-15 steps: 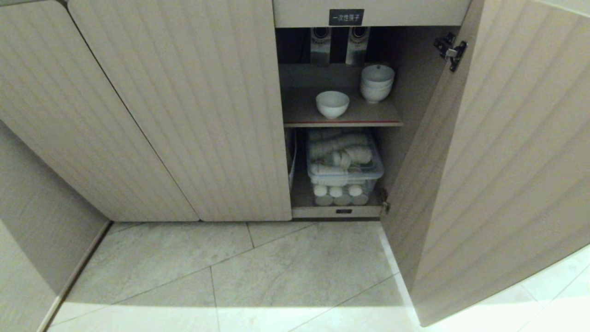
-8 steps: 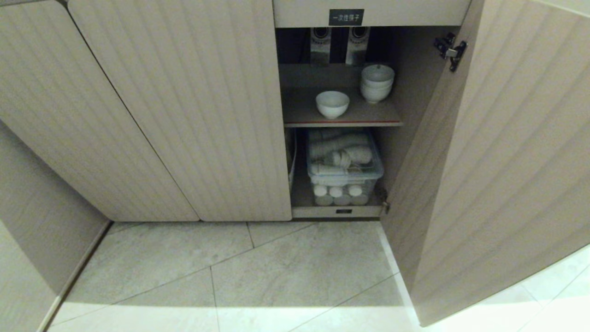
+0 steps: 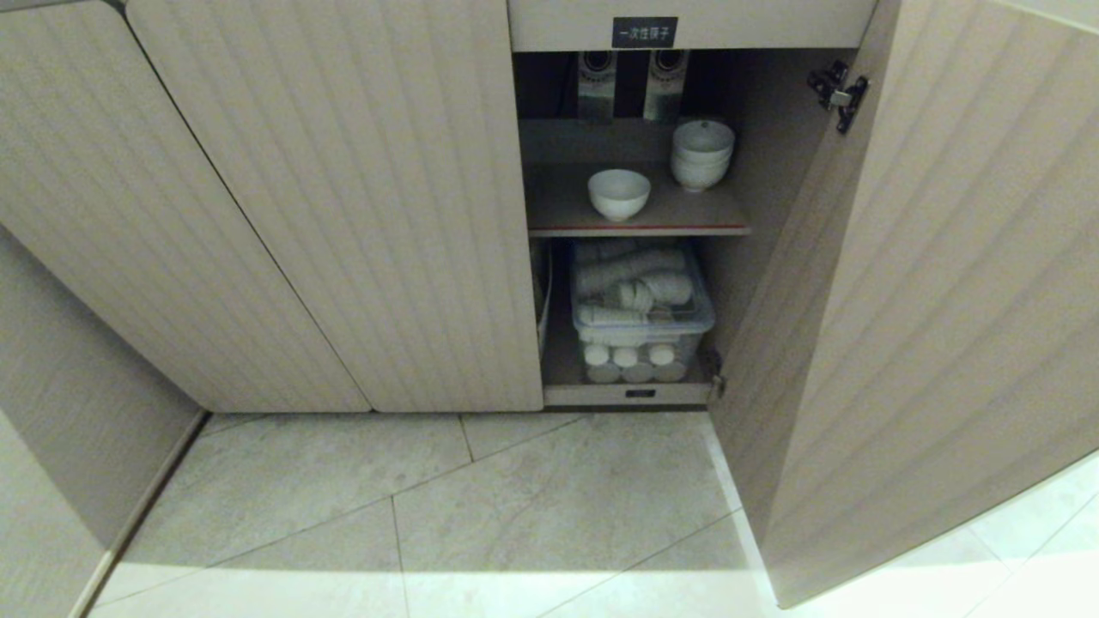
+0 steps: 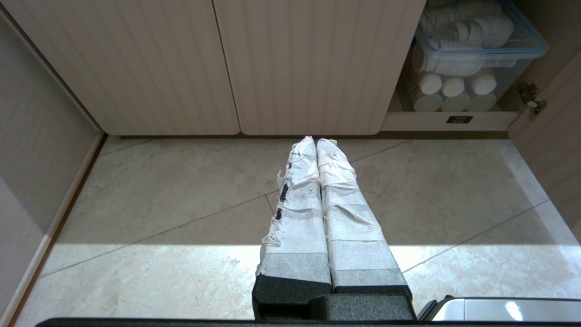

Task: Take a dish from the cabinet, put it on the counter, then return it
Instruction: Close the cabinet door

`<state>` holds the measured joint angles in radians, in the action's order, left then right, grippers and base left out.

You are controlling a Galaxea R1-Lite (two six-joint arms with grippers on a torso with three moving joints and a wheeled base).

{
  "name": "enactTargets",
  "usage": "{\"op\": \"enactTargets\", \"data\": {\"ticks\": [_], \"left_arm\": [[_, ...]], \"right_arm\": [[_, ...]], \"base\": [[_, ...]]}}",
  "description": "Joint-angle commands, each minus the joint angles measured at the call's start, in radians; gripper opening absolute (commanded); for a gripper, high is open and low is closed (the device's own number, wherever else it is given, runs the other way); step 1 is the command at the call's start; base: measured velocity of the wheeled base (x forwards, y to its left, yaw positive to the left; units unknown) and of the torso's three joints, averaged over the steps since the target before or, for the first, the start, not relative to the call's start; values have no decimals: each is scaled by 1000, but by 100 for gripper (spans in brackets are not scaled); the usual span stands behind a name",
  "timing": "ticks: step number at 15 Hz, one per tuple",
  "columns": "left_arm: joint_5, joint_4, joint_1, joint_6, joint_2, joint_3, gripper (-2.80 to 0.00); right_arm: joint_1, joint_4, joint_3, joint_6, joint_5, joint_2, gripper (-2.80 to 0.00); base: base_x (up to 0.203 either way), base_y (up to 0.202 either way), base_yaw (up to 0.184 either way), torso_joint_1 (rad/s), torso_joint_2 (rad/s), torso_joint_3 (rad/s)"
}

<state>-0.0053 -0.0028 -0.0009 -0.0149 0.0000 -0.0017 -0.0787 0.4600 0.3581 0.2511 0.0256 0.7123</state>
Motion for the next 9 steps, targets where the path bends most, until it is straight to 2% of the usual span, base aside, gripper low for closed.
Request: {"op": "enactTargets", "data": {"ticks": [1, 9], "left_arm": [[-1, 0, -1, 0, 0, 0, -280], [-1, 0, -1, 0, 0, 0, -280]], "right_arm": [[0, 18, -9, 8, -16, 0, -280], [0, 137, -25, 51, -53, 70, -280]], "base": [[0, 0, 0, 0, 0, 0], [0, 0, 0, 0, 0, 0]]}}
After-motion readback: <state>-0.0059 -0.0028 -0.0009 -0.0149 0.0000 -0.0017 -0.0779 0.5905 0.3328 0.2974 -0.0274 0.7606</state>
